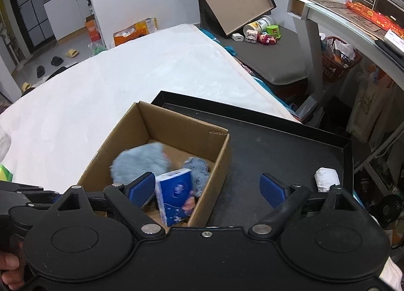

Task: Organize soft objects
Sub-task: 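Carry the tissue pack into the box beside the plush ball and release, then move the right gripper to the black-and-white plush on the tray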

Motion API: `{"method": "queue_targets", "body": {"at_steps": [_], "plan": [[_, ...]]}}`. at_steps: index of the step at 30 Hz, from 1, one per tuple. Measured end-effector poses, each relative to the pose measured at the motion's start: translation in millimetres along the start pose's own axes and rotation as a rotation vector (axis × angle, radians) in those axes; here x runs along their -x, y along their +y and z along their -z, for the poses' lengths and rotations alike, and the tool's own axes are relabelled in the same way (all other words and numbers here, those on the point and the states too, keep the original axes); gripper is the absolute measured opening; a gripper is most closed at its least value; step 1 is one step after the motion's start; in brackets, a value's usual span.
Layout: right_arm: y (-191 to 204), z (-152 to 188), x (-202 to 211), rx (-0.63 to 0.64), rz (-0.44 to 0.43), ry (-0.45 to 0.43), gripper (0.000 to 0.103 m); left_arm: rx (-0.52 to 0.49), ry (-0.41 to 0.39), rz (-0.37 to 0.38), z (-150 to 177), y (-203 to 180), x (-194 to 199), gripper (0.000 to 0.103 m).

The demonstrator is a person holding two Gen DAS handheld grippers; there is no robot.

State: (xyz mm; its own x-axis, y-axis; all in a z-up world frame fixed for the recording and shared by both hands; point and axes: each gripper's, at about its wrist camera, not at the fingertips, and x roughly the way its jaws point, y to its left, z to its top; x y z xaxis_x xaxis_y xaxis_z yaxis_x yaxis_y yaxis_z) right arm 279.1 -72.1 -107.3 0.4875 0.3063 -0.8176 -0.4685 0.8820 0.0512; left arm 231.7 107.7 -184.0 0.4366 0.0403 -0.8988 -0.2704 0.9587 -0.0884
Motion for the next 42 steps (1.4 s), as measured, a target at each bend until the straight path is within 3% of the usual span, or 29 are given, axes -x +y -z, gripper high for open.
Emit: {"method": "queue_targets", "body": {"at_steps": [6, 11, 22, 32, 38, 42], "plan": [[-10.4, 6.4, 0.0, -0.014, 0.017, 0.001, 0.094, -0.009, 0.0, -0.012, -2.2, -3.7, 3.1, 0.012], [-28.3, 18.0, -2.4, -0.05, 0.029, 0.012, 0.096, -0.04, 0.006, -0.043, -3.9, -14.0, 2.8, 0.019], [-68.3, 28.1, -3.0, -0.082, 0.054, -0.01, 0.103, -0.076, 0.028, -0.09, -10.7, -35.0, -2.4, 0.056], [-102.3, 50.1, -21.5, -0.145, 0.084, -0.017, 0.103, -0.137, 0.054, -0.153, -10.7, -57.3, -10.1, 0.065], [-119.6, 62.5, -34.3, -0.186, 0.147, -0.042, 0.102, -0.156, 0.058, -0.199, -11.1, -65.8, -13.4, 0.067], [-135.8, 67.3, -43.1, -0.273, 0.15, -0.047, 0.096, -0.16, 0.059, -0.233, -12.1, -71.0, -15.0, 0.067]]}}
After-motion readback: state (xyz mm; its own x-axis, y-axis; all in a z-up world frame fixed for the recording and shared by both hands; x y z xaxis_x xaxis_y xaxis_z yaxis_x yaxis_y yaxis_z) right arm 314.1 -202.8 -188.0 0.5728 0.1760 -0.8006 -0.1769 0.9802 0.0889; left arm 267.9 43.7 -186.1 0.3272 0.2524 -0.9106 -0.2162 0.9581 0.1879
